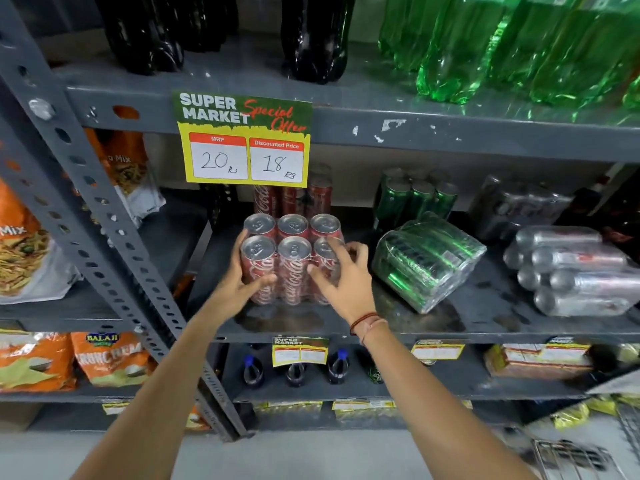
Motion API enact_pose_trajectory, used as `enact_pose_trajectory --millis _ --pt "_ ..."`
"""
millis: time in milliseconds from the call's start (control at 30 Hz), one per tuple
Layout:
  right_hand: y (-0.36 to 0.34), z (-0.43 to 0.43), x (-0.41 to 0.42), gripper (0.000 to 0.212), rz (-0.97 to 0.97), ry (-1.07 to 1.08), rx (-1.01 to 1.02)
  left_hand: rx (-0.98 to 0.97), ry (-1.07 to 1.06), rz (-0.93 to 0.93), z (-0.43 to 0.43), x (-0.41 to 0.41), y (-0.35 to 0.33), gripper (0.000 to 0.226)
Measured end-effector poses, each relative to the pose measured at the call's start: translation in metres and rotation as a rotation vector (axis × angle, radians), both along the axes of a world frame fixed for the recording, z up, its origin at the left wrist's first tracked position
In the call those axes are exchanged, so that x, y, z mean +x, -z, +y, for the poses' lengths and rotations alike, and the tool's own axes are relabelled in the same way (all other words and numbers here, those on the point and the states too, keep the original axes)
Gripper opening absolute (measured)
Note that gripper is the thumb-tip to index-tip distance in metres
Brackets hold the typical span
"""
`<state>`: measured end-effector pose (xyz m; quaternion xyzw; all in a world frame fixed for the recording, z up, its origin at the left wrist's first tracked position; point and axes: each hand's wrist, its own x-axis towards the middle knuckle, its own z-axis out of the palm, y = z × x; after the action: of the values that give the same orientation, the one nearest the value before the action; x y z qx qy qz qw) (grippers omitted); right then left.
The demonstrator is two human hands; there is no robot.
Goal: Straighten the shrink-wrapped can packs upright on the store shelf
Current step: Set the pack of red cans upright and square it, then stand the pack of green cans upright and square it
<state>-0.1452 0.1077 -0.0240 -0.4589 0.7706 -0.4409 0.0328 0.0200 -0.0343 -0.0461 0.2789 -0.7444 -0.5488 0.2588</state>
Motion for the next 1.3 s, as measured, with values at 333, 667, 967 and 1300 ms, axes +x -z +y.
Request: enact_pose_trajectory --millis 333,667,967,1300 --pt "-0.004 0.012 -0.008 0.068 -0.045 -0.093 0.075 -0.037 -0.291 -0.031 0.03 0.0 -0.006 0.087" --pt "-0.039 0.082 -0.113 0.056 -0.079 0.1 -0.098 -0.087 -0.394 -0.004 0.181 -0.091 -0.017 0.052" --pt "-0.037 0.099 -0.239 0.093 -0.137 0.042 0.433 0.295 -0.148 -0.242 0.178 -0.224 -0.05 0.116" --pt "-0.029 0.08 -0.287 0.113 -0.363 -0.224 0.58 0.322 -0.322 -0.107 0.185 -0.261 -0.024 0.137"
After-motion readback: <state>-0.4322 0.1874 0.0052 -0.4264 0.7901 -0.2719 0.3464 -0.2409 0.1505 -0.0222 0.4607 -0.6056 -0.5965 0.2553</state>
